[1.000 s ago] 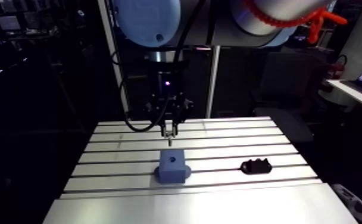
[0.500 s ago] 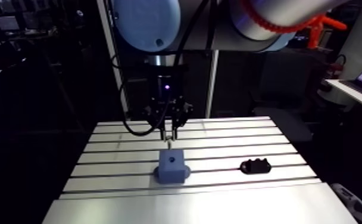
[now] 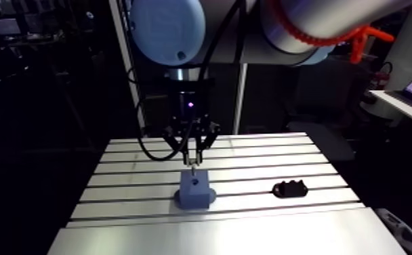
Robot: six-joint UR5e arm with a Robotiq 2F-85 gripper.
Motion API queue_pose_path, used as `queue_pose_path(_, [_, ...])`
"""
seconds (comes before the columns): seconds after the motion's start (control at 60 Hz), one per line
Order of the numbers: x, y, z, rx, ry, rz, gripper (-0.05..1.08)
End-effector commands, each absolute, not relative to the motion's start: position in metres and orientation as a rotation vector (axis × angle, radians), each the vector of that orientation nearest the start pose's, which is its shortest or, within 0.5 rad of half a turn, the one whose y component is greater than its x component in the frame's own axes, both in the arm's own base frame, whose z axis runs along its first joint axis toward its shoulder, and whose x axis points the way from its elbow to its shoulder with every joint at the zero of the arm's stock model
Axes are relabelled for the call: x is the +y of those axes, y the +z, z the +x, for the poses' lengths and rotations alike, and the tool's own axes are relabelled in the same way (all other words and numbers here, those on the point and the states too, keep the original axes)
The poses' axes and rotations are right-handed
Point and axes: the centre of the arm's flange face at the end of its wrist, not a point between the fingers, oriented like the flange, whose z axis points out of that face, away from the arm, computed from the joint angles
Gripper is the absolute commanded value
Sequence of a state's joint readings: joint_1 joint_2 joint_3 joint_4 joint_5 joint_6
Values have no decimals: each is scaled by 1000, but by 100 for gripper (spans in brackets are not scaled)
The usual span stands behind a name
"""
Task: Pick up the M10 bolt and insert it into the hex recess until seated.
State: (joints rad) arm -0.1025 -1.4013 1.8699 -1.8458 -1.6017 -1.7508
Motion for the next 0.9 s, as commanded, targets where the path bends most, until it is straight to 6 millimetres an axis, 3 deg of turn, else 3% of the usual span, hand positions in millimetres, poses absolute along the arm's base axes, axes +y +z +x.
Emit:
queue_pose_path(0.017, [-78, 285, -510, 2938, 4, -119, 78])
queue_pose_path(0.9, [-73, 274, -513, 2916, -6, -113, 85])
